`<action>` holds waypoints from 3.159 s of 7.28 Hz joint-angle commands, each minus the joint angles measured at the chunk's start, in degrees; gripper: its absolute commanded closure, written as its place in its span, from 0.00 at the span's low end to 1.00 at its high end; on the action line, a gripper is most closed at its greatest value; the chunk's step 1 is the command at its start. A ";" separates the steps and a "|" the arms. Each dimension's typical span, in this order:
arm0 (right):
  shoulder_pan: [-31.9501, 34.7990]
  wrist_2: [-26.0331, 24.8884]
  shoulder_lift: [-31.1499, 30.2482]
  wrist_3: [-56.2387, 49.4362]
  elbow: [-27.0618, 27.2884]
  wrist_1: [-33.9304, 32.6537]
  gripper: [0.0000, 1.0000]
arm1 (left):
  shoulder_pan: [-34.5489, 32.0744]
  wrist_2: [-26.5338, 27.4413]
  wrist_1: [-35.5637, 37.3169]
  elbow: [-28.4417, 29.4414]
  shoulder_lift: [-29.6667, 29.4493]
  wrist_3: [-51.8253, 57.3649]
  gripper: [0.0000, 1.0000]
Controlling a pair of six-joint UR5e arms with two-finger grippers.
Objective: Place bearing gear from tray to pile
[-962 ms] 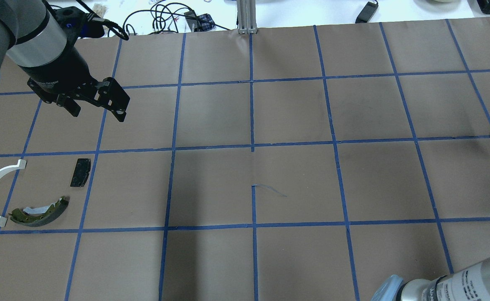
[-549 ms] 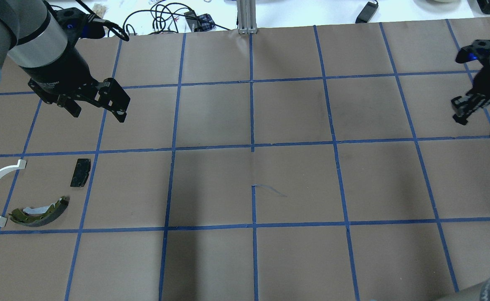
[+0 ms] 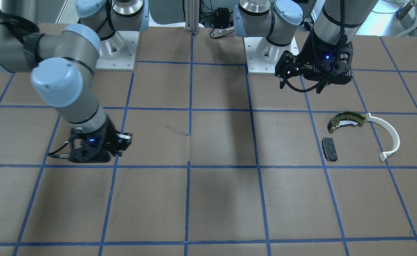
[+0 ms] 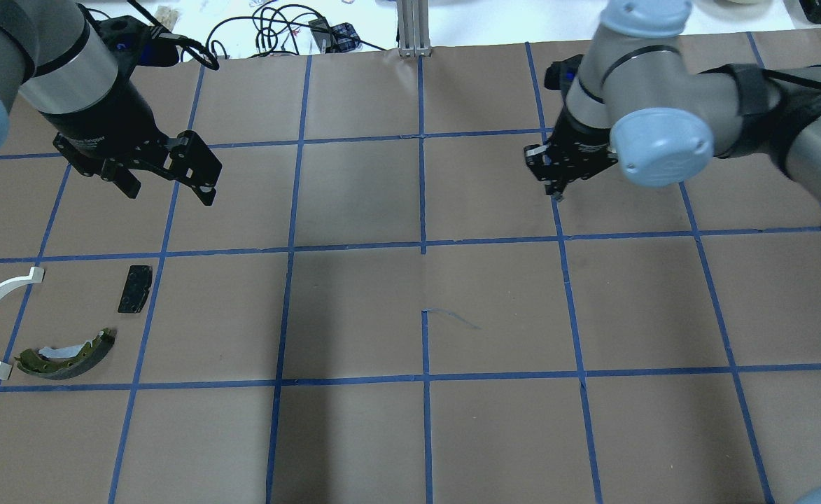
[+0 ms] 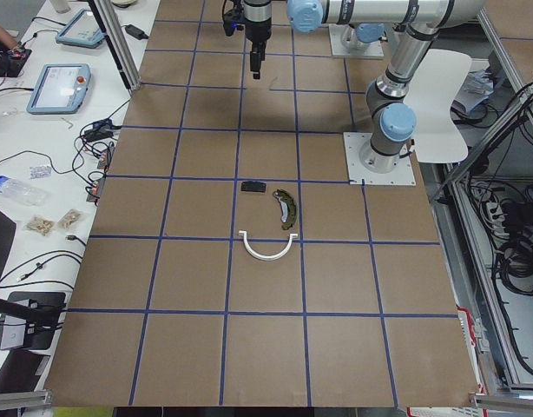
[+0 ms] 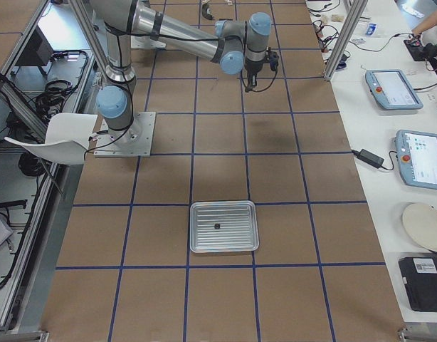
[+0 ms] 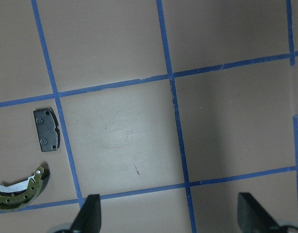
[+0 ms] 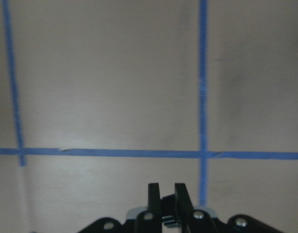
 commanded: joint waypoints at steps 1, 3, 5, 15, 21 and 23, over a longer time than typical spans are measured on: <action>13.71 0.68 5.74 17.03 -0.33 -7.82 1.00 | -0.08 0.14 -0.44 -0.03 -0.36 -8.26 0.00; 19.54 0.49 8.84 21.38 -0.34 -10.84 1.00 | 0.09 0.85 -1.58 -0.03 -0.27 -8.67 0.00; 20.62 1.10 9.03 22.09 0.28 -10.67 0.99 | -0.08 0.85 -1.76 -0.29 -0.28 -8.76 0.00; -19.92 -6.26 -4.76 -16.87 2.46 7.69 0.00 | -19.04 0.32 17.10 -2.05 -14.57 -22.81 0.00; -57.47 -7.24 1.79 -66.60 4.15 -4.22 0.00 | -23.90 -4.16 32.48 -4.06 -28.38 -23.61 0.00; -64.25 -6.98 6.63 -77.26 4.15 -10.12 0.00 | -23.99 -4.95 34.10 -5.30 -30.24 -23.87 0.05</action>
